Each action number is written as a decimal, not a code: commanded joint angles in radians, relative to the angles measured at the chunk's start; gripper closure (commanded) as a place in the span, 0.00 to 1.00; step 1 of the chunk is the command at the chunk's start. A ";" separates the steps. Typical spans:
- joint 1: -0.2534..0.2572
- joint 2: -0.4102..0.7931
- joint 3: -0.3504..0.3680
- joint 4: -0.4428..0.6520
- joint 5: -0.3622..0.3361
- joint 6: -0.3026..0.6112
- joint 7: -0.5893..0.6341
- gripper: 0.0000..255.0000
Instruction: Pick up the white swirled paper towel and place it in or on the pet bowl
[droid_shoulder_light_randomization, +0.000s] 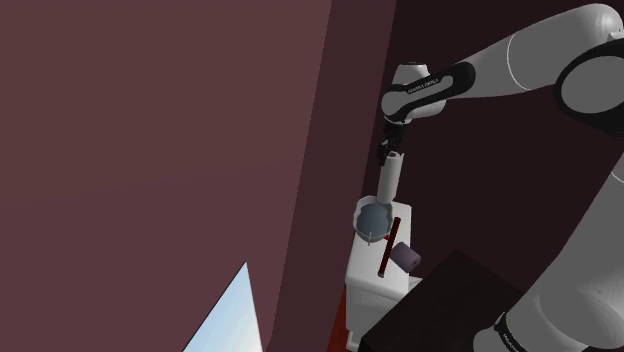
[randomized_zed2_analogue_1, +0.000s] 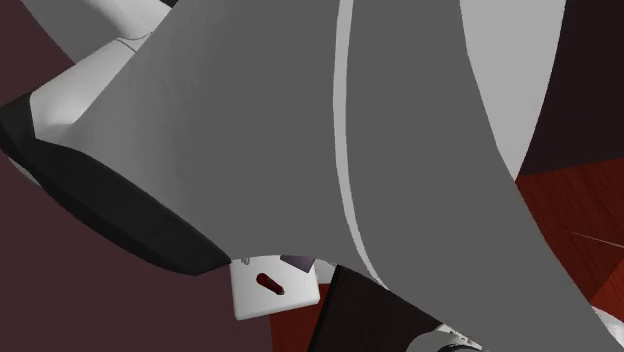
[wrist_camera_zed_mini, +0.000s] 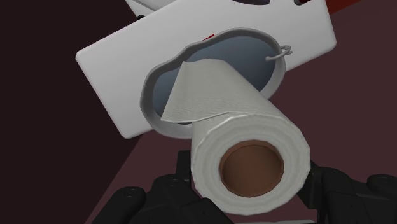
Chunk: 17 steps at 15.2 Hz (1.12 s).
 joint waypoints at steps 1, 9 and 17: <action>-0.001 0.016 0.000 -0.011 0.005 0.027 -0.003 1.00; -0.005 0.071 0.004 -0.056 0.024 0.125 -0.015 1.00; -0.010 0.124 0.010 -0.082 0.044 0.202 -0.027 1.00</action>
